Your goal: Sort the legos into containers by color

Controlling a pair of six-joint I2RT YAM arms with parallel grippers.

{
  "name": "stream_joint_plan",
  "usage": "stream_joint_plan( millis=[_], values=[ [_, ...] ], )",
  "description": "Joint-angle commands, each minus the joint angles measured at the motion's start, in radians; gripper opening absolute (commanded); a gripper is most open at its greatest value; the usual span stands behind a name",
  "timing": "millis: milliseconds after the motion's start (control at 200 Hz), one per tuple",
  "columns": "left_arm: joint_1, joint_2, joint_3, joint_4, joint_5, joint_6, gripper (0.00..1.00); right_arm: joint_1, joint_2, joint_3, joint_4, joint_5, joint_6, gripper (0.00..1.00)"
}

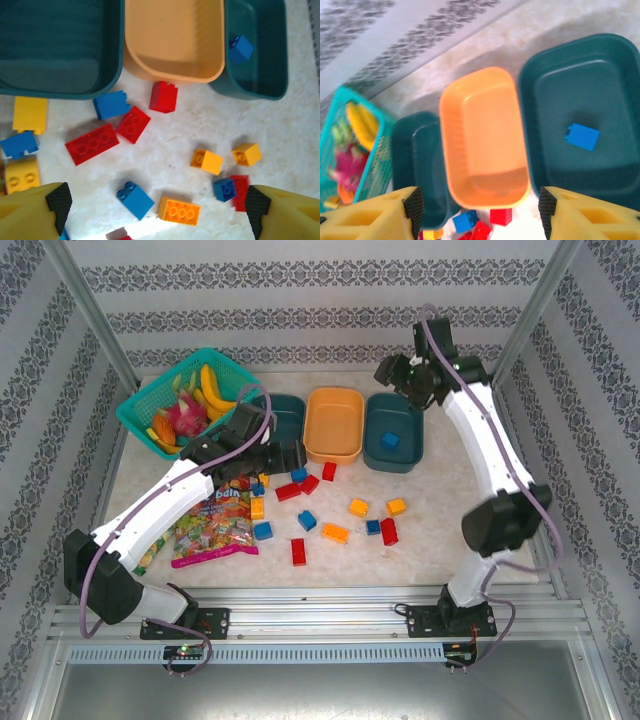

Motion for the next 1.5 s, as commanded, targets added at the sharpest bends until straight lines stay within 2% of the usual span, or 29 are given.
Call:
stream_joint_plan(
  millis=[0, 130, 245, 450, 704, 909, 1069, 1494],
  values=[
    [0.006, 0.001, -0.038, -0.089, -0.018, 0.128, 0.9, 0.078, -0.161, -0.23, 0.148, 0.038, -0.096, 0.65],
    [0.004, 0.052, -0.072, -0.098, -0.024, 0.253, 0.85, 0.163, -0.354, -0.553, 0.288, 0.016, -0.086, 0.65],
    [0.003, 0.082, -0.092, -0.08, -0.023, 0.277, 0.84, 0.235, -0.488, -0.777, 0.371, -0.008, -0.061, 0.67],
    [-0.003, 0.087, -0.163, -0.013, 0.008, 0.132, 0.81, 0.355, -0.635, -1.028, 0.472, 0.035, -0.06, 0.69],
    [-0.027, 0.088, -0.196, -0.034, -0.045, -0.035, 0.74, 0.428, -0.725, -1.219, 0.653, 0.066, -0.121, 0.7],
    [-0.028, 0.129, -0.182, -0.096, -0.154, -0.115, 0.68, 0.433, -0.707, -1.229, 0.671, 0.058, -0.135, 0.7],
    [-0.027, 0.218, -0.127, -0.139, -0.225, -0.135, 0.59, 0.434, -0.661, -1.203, 0.673, 0.028, -0.129, 0.7],
    [-0.027, 0.343, -0.106, -0.146, -0.318, -0.087, 0.62, 0.421, -0.673, -1.19, 0.644, 0.013, -0.15, 0.7]
  ],
)
